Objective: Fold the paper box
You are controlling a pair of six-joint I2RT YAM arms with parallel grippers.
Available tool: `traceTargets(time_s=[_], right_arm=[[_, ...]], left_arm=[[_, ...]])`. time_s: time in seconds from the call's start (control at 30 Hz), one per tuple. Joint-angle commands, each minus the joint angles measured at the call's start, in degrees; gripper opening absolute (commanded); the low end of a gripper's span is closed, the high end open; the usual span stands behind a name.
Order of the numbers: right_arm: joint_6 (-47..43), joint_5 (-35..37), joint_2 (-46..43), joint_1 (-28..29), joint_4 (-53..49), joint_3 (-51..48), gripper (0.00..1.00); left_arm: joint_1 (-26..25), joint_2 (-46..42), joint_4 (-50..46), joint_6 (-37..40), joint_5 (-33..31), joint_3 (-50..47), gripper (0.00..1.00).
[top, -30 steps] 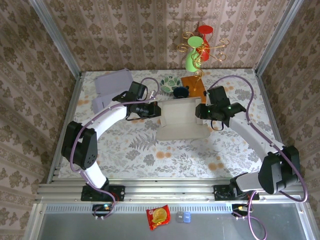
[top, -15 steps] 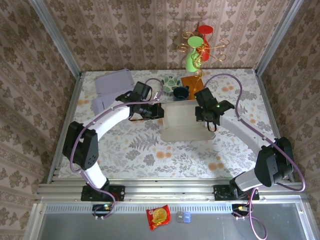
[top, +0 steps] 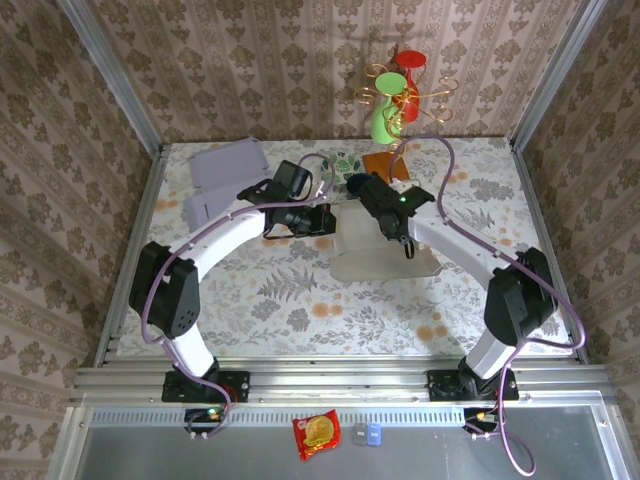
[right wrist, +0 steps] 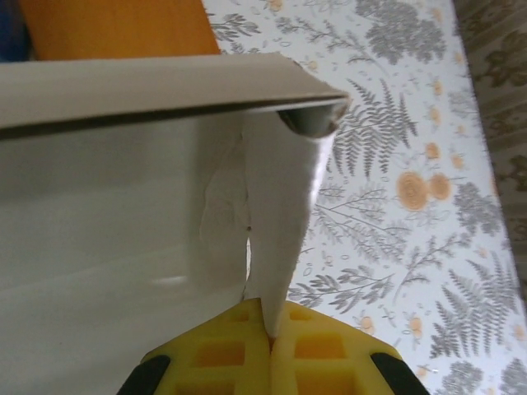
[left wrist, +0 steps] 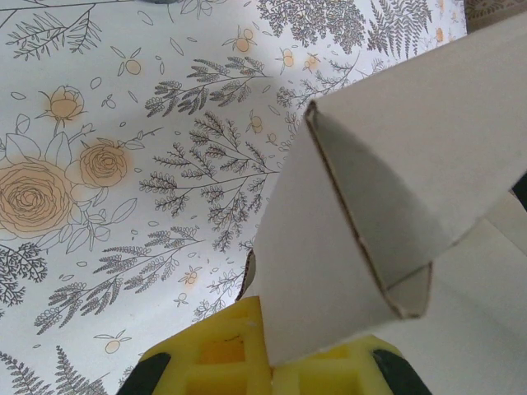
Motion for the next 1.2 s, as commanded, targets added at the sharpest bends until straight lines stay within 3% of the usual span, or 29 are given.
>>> traceTargets(time_s=[0.0,0.27,0.4,0.6,0.9,1.0,1.17], right_arm=[[4.34,7.7,3.94,1.0,-9.26,2.94,0.03],[2.59,7.24,6.35,1.81,-9.92,5.53,0.02],[-2.4,-0.99,1.43,1.52,-0.84,2.37,0.05],[-6.47,-13.61,-7.26,-1.48,9.26,-2.46,0.2],[-6.88,-19.27,-8.88,-7.66,10.21,-3.69,0.26],[-7.83,-17.96,-8.67,-7.99,10.2,-3.56,0.24],[-6.41,-10.33,-5.96,-7.75,5.53,-1.65,0.06]], left_arm=[[-0.35,0.09,0.3,0.07,1.09,2.33,0.0],[-0.28,0.38,0.74,-0.26,1.35,2.38,0.0],[-0.34,0.89,0.83,-0.26,1.79,2.43,0.0],[-0.27,1.25,0.76,-0.09,2.26,2.38,0.0],[-0.27,1.63,0.83,0.09,2.62,2.62,0.0],[-0.27,1.75,0.61,0.09,2.62,2.91,0.0],[-0.27,1.92,0.26,0.09,2.36,3.33,0.0]])
